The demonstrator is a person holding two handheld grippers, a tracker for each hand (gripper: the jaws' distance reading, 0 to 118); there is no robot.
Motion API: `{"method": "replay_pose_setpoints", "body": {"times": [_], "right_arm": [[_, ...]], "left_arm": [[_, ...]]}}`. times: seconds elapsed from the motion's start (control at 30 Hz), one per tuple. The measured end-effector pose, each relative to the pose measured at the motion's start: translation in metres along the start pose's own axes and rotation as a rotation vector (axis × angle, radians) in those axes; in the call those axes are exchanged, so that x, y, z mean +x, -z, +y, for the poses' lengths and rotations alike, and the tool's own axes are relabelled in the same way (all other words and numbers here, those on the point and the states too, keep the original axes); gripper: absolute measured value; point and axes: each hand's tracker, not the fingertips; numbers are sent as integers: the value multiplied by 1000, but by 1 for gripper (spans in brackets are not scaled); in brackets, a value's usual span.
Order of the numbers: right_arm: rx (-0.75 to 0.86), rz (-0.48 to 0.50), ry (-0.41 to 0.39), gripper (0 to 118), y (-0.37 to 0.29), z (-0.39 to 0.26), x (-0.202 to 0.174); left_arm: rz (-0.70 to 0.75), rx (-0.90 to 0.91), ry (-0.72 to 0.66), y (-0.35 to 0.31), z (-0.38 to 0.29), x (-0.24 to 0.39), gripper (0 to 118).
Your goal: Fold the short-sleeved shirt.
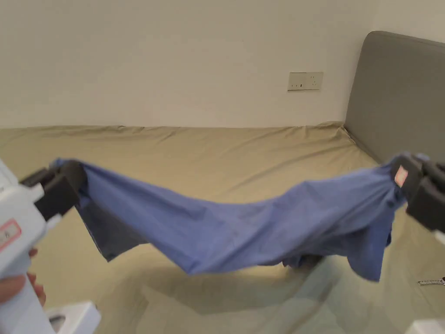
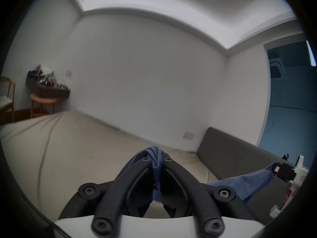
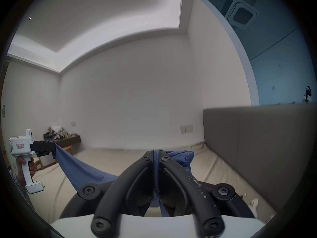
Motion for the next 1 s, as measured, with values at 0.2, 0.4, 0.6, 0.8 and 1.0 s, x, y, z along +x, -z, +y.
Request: {"method": "replay_pose_setpoints", "body": {"times": [0.2,0.4,0.6,0.8,1.0], "right_arm": [[-170,-9,46,7,-69,-54,-9],[-403,-77,71,7,-114,-112,-8],[-716,-176,149,7,-106,-189,20],[-953,-294,227,7,-83,-253,59],[-1026,-328,238,7,-84,-266,68]], "left_arm": [[78,-160,-4,-76,-64,-32,5],[193,-387,-17,-134,-119,-60,5],[365,-689,-117,-136,-182,-103,5],[504,-884,-198,-119,-223,-142,5],[476,-939,-195,-117,-237,-157,5]]}}
